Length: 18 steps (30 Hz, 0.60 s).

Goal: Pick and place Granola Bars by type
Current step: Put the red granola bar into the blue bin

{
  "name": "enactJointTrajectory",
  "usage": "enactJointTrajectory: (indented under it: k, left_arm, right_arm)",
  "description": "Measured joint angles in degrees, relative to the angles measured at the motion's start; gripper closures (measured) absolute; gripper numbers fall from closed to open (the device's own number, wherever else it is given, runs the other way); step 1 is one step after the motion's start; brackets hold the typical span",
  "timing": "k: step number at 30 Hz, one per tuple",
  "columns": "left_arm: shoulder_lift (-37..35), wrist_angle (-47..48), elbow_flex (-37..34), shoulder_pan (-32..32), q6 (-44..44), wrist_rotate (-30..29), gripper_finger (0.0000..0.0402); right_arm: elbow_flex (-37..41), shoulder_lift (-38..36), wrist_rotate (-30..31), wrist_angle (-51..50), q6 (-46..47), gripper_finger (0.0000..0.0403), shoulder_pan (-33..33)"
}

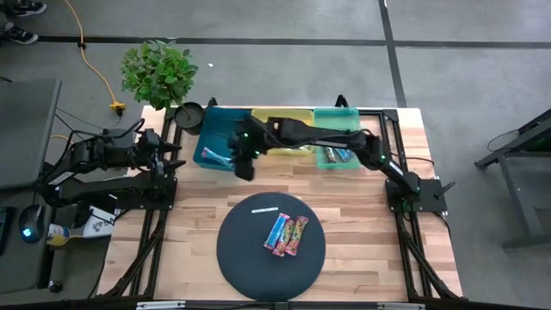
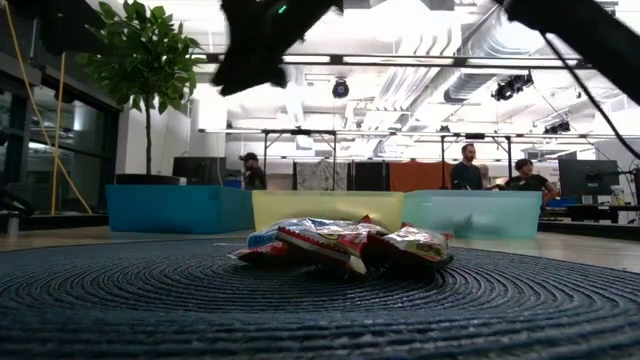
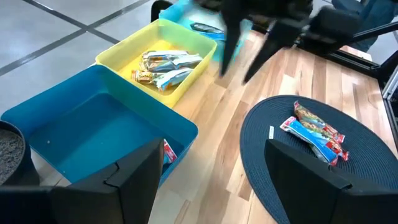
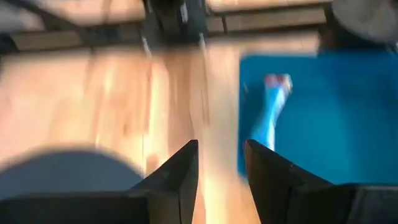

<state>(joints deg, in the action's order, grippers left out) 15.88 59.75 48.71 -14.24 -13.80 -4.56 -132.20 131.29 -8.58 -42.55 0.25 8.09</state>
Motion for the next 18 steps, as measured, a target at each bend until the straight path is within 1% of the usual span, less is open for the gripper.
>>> enactJointTrajectory:
  k: [2, 4, 8, 10, 13, 18]
  left_arm:
    - [0.0, 0.0, 0.0, 0.0, 0.0, 0.0, 0.0129]
    - [0.0, 0.0, 0.0, 0.0, 0.0, 0.0, 0.0129]
    - [0.0, 0.0, 0.0, 0.0, 0.0, 0.0, 0.0129]
    - [0.0, 0.0, 0.0, 0.0, 0.0, 0.0, 0.0129]
    - [0.0, 0.0, 0.0, 0.0, 0.0, 0.0, 0.0129]
    - [0.0, 0.0, 0.0, 0.0, 0.0, 0.0, 0.0129]
  right_arm:
    - [0.0, -2.2, 4.5, -6.7, 0.3, 0.0288, -1.7]
    - [0.0, -4.3, 8.0, -11.8, 3.3, 0.0288, -3.6]
    - [0.0, -6.5, 12.4, -20.2, 15.5, 0.0288, -7.5]
    - [0.0, -6.5, 13.3, -23.5, 22.4, 0.0288, -9.4]
    - [0.0, -6.5, 13.0, -26.7, 31.0, 0.0288, -12.4]
    - [0.1, -5.9, 14.7, -29.8, 44.6, 0.0288, -16.9]
